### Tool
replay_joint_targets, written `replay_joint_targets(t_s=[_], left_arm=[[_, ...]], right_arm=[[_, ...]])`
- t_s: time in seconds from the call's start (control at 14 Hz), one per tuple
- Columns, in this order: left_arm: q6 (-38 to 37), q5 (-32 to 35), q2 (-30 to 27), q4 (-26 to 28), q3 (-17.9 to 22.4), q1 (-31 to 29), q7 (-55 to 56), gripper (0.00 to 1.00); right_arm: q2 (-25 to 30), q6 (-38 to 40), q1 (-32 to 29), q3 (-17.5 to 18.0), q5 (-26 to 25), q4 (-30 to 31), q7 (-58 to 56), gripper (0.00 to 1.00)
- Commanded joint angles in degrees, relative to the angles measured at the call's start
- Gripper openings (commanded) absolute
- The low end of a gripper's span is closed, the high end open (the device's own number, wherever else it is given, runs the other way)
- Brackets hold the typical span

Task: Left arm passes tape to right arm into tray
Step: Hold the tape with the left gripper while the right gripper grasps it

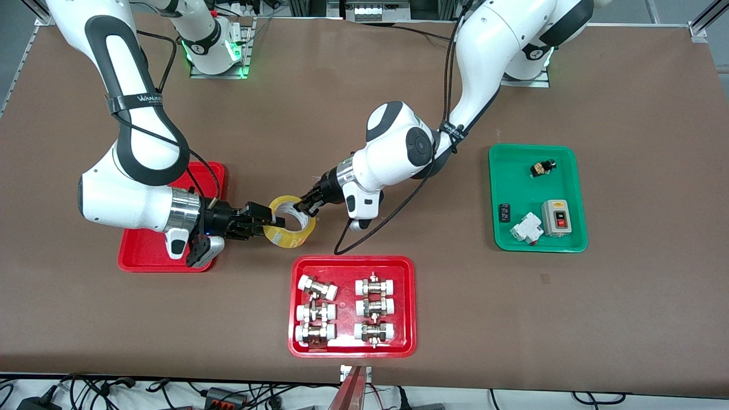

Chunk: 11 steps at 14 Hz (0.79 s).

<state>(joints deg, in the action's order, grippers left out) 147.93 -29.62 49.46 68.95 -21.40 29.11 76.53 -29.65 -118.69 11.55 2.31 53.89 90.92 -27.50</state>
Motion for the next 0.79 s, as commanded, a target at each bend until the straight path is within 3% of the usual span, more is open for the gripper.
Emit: replay_joint_targets(t_s=[0.0,0.14,0.21,0.43,0.71], left_arm=[[-0.3,-2.5,0.9,-2.2,-0.6,0.2,-2.5,0.11],[-0.4,-1.7,0.0,-2.2,-0.5,-0.6,-2.6,0.45],[-0.5,-1.6,-1.6,-1.6,-0.5,-1.7,-2.6,0.99],[-6.6,-1.5,-6.5,-1.1,-0.1,-5.6,-2.7,1.0],[-37.5,3.7,-13.4,-1.0,0.0,-17.6,-2.8,1.0]], right_arm=[[0.0,0.3,0.1,0.2,1.1,-1.0,0.1,0.0],[0.1,0.3,0.0,0.2,1.2,-1.1,0.3,0.0],[0.1,0.2,0.0,0.2,1.1,-1.1,0.4,0.0],[0.2,0.1,-0.1,0.2,1.1,-1.1,0.3,0.0],[1.1,3.3,-3.9,-0.4,0.0,-0.6,-0.1,0.0]])
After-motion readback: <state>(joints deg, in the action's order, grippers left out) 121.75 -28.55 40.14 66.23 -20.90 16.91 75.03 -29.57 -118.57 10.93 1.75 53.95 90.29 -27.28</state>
